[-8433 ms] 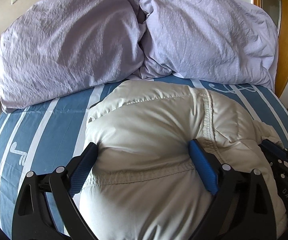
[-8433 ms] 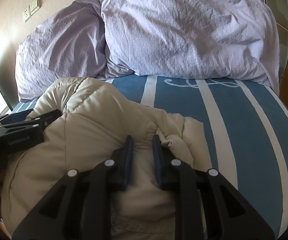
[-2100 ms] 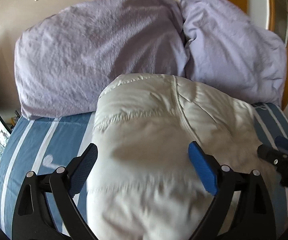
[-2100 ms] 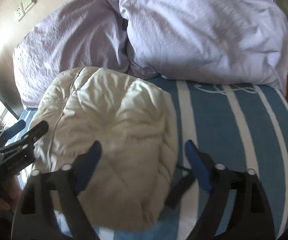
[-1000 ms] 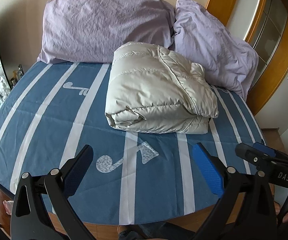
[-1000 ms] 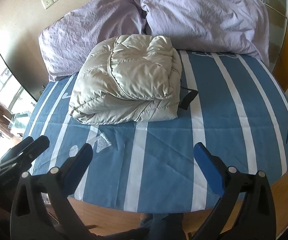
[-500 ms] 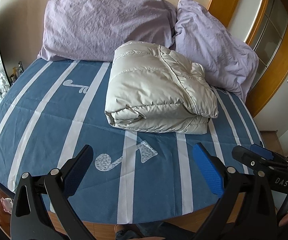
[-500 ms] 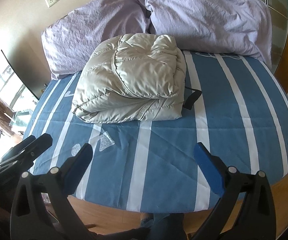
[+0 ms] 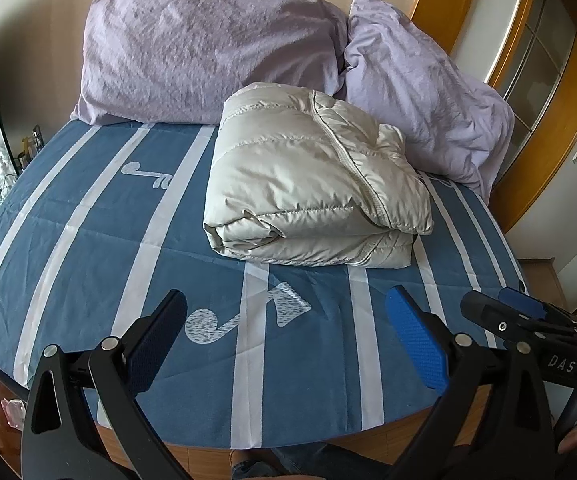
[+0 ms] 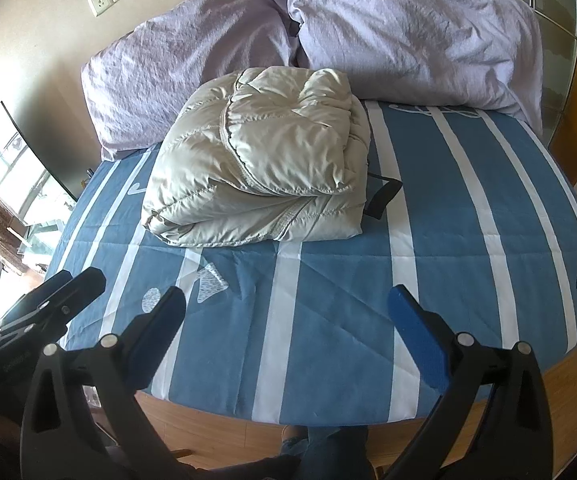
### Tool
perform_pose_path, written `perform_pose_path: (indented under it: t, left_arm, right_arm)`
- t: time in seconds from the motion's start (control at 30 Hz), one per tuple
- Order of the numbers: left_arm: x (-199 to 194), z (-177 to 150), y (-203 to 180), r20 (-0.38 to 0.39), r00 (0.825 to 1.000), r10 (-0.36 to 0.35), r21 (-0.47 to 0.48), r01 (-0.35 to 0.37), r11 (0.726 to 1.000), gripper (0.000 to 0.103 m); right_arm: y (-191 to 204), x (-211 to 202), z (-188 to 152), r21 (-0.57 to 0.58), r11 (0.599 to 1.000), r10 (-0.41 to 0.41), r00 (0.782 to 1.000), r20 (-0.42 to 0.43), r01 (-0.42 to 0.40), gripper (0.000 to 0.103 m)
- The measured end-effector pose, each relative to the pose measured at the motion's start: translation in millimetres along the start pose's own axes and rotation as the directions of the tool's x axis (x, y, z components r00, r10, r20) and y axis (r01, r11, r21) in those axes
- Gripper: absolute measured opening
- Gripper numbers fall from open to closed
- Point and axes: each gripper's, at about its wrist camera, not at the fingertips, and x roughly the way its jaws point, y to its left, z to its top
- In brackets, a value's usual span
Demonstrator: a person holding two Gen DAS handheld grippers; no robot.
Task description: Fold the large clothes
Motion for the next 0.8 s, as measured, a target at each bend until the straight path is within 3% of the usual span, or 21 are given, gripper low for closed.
perform_pose_path:
  t: [0.8]
  left_arm:
    - [2.1, 1.3, -2.9, -0.004, 1.000, -0.001, 0.001, 0.001, 1.000, 0.101]
  right_arm:
    - [-1.5, 2.4, 0.9, 0.003, 1.000, 0.001, 1.000, -0.007, -0.001, 0.101]
